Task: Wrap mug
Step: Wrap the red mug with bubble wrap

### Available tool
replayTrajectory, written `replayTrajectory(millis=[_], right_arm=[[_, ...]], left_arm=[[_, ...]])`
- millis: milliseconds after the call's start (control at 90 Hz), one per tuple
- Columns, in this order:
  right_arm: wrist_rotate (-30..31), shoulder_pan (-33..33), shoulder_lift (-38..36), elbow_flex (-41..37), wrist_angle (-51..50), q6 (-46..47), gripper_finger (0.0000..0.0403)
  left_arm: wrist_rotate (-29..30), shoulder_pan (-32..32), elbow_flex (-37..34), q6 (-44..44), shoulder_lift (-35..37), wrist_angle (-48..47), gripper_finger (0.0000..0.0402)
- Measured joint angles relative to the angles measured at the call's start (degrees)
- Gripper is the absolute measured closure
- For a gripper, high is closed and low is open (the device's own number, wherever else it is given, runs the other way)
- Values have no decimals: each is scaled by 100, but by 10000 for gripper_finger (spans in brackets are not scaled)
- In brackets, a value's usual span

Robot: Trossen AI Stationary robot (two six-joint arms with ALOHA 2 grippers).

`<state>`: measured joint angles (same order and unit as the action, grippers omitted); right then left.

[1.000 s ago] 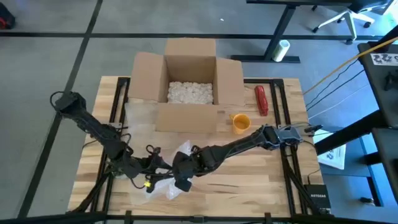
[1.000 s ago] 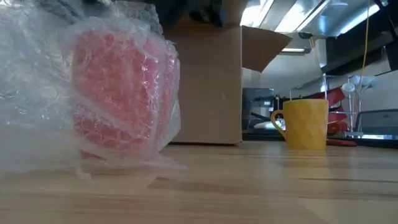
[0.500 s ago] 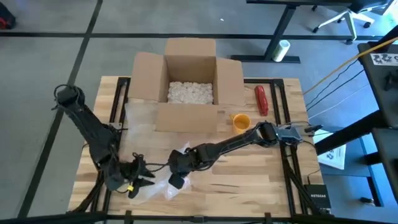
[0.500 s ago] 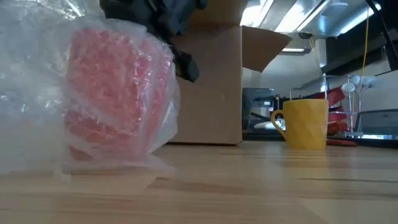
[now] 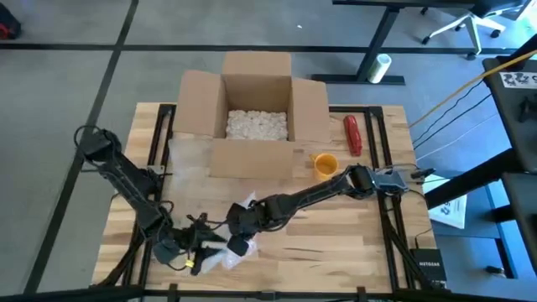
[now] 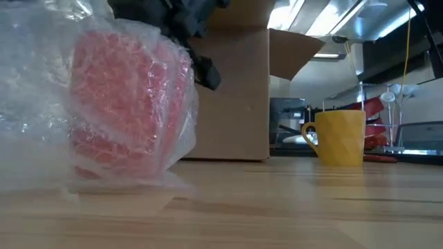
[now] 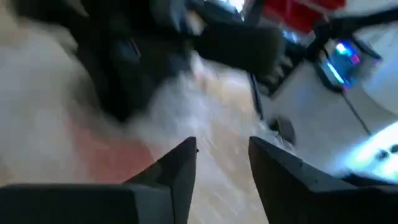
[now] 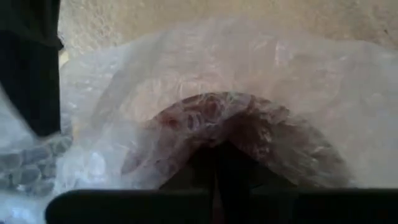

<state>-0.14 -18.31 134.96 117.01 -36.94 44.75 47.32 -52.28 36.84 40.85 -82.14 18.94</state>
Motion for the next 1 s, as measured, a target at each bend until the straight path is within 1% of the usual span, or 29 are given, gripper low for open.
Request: replayTrajectory(millis=[67, 111, 233, 389, 489, 656, 778, 889, 1000], right_arm=[[0, -10, 0, 2, 8, -2, 403], [0, -17, 0, 3, 6, 0, 403], [8, -42, 0, 7, -2, -12, 403], [9, -45, -2, 9, -23, -141, 403], [12, -48, -119, 36, -414, -137, 403], [343, -146, -320, 685, -1434, -17, 403], [570, -260, -334, 1305, -1874, -20, 403], [977, -380, -335, 1682, -1806, -25, 403], [1262, -472, -338, 1800, -1760, -162, 403]], left_arm=[[294, 87, 0, -296, 38, 85, 270], [349, 161, 0, -406, 54, 136, 270], [156, 248, 0, -397, 63, 129, 270], [146, 249, 0, -384, 63, 131, 270], [135, 323, 0, -384, 63, 124, 270], [134, 462, 0, -511, 63, 122, 270], [132, 601, 0, -519, 63, 77, 270], [132, 742, 0, -473, 63, -116, 270], [132, 867, 0, -316, 63, -321, 270]])
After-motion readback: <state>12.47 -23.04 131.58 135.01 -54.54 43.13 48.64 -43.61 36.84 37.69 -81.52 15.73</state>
